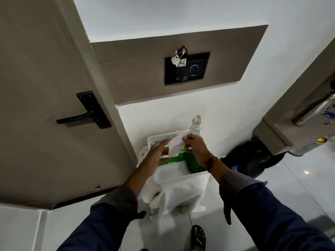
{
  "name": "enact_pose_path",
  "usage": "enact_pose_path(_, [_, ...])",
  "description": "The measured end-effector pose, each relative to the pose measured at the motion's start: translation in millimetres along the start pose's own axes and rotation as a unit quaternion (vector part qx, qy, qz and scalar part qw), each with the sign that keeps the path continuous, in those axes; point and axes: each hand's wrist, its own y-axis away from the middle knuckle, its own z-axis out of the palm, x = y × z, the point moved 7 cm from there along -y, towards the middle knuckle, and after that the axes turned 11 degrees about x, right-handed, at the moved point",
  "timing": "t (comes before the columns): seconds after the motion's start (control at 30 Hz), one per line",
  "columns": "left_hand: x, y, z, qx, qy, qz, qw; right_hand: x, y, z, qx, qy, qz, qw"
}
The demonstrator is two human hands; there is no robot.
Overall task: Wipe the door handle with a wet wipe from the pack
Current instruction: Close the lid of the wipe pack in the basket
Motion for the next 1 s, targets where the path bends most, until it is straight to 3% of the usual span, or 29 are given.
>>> enact_pose_path(0.2, [8.9, -11.5, 18.3, 0.052, -0.023, 0.092, 0.994, 2.7, -5.7, -23.9, 0.04, 0.013, -0.034, 0.999])
enact_pose_path(0.37, [5.6, -11.0, 16.9, 0.109, -0.068, 0.157, 0.979, 10.6, -9.7, -25.4, -0.026, 0.08, -0.077, 0.993])
enact_pose_path(0.47, [-0.1, -11.2, 18.1, 0.109, -0.154, 0.187, 0.964, 14.7, -14.1, -27.5, -0.021, 0.143, -0.114, 0.983])
enact_pose_path(0.63, [-12.7, -8.5, 14.4, 0.158, -0.313, 0.231, 0.908, 27.6, -16.5, -27.3, -0.005, 0.238, -0.127, 0.963])
enact_pose_path(0.73, [-23.2, -12.2, 9.1, 0.174, -0.375, 0.219, 0.884, 37.2, -16.5, -22.5, 0.001, 0.284, -0.141, 0.949])
enact_pose_path(0.87, [-41.7, -16.0, -2.3, 0.16, -0.386, 0.145, 0.897, 53.7, -14.7, -12.0, -0.004, 0.316, -0.129, 0.94])
enact_pose_path(1.0, [-51.1, -21.6, -7.6, 0.172, -0.468, 0.131, 0.857, 75.9, -9.8, -0.8, -0.009, 0.349, -0.086, 0.933])
